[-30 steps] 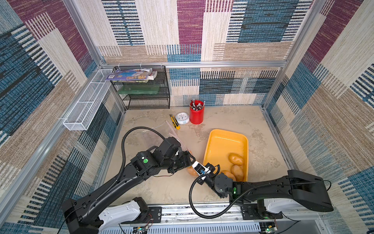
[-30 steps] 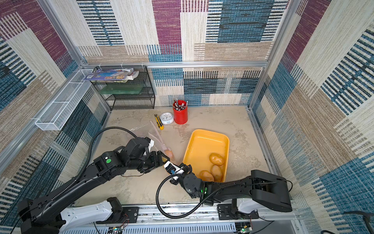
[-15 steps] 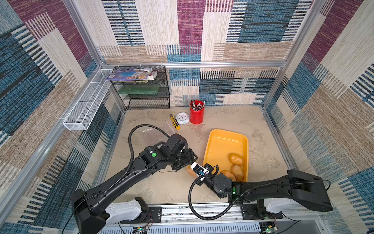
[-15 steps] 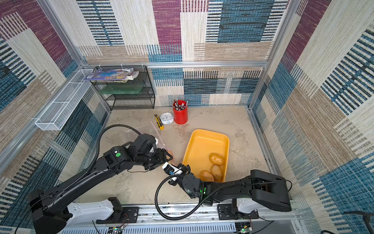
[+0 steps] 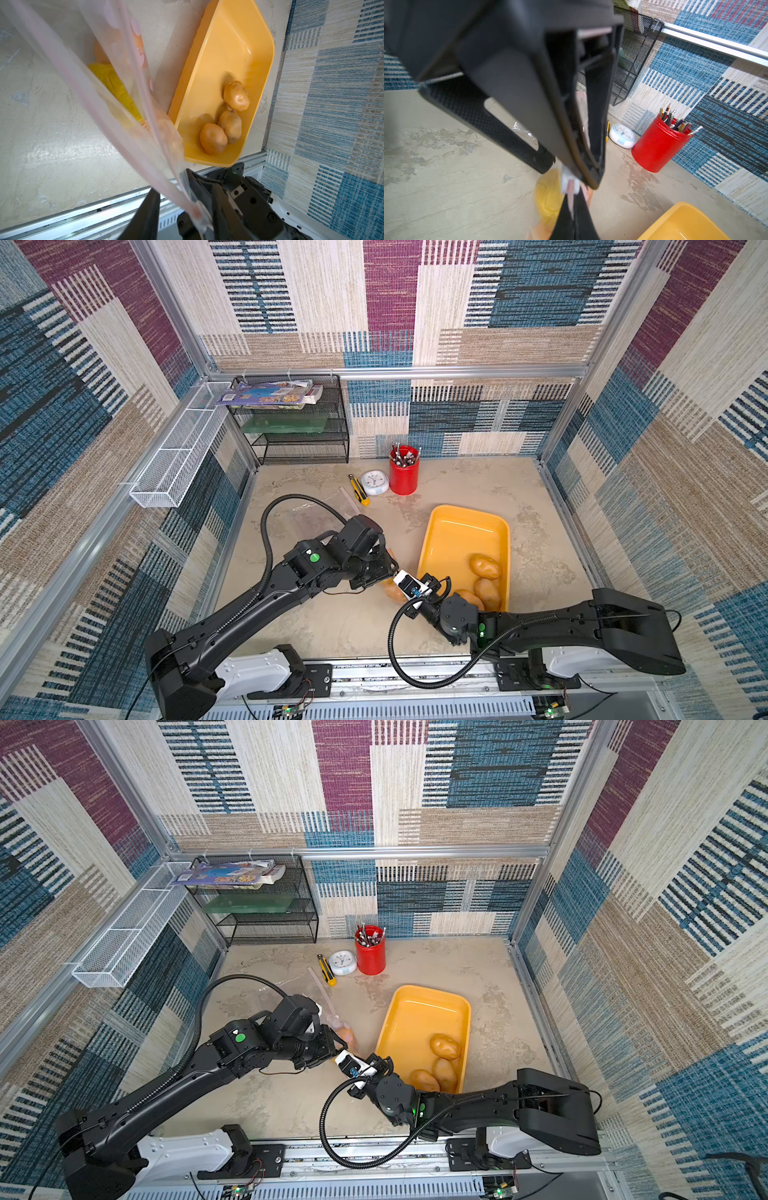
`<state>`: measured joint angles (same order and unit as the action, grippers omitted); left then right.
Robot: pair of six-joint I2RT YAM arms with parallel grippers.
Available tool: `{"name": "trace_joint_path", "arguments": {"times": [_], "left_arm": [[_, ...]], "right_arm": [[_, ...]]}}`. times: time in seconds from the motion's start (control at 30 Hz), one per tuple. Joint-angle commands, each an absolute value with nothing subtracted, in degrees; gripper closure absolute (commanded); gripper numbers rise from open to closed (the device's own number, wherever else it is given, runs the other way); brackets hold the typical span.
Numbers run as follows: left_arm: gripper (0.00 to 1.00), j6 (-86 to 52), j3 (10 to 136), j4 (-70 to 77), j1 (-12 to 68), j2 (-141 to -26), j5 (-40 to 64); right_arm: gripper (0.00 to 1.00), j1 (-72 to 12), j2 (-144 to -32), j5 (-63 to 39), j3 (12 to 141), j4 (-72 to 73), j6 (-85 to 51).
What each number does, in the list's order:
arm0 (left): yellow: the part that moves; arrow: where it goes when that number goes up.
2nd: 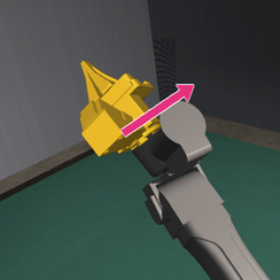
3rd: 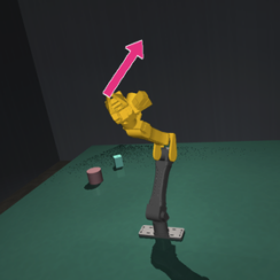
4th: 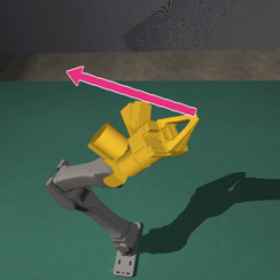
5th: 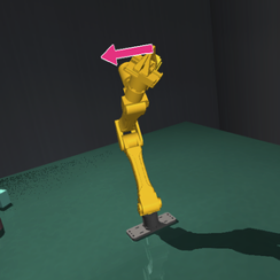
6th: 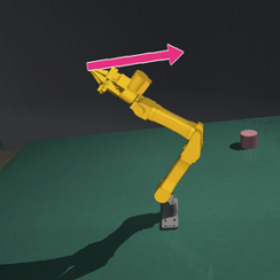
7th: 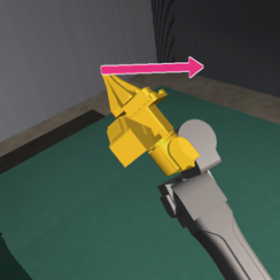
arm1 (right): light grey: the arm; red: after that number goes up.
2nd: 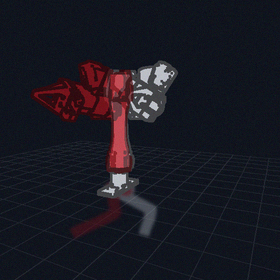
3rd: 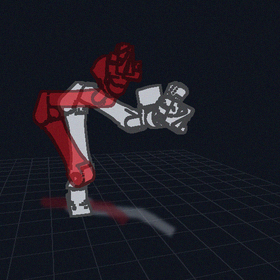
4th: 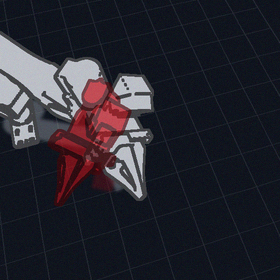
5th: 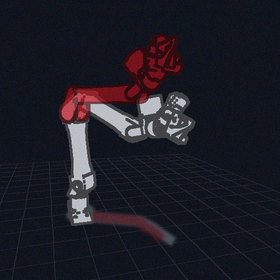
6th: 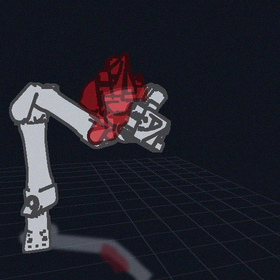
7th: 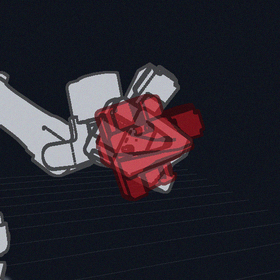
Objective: Put the potatoes into a zipper bag and zip it
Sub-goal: Zip the zipper food storage bag at the center of the board.
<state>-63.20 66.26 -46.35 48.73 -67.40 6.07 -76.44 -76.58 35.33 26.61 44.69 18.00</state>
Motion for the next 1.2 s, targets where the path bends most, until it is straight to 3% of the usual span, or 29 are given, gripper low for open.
{"name": "trace_joint_path", "arguments": {"times": [0.0,0.43,0.93,1.17], "left_arm": [[0.67,-62.7,66.3,-47.8,48.5,-67.3,5.1],[0.68,-64.1,66.7,-47.4,48.3,-67.8,6.9],[0.74,-65.7,67.3,-47.4,48.2,-68.2,9.9],[0.84,-65.0,67.9,-47.4,48.2,-68.1,8.6]], "right_arm": [[1.00,-76.6,-76.1,35.5,26.5,45.3,17.6],[1.00,-76.9,-77.4,36.3,27.7,45.0,17.7],[1.00,-75.7,-78.0,34.9,29.6,44.6,16.0],[1.00,-75.9,-78.5,35.0,29.8,44.5,16.0]]}}
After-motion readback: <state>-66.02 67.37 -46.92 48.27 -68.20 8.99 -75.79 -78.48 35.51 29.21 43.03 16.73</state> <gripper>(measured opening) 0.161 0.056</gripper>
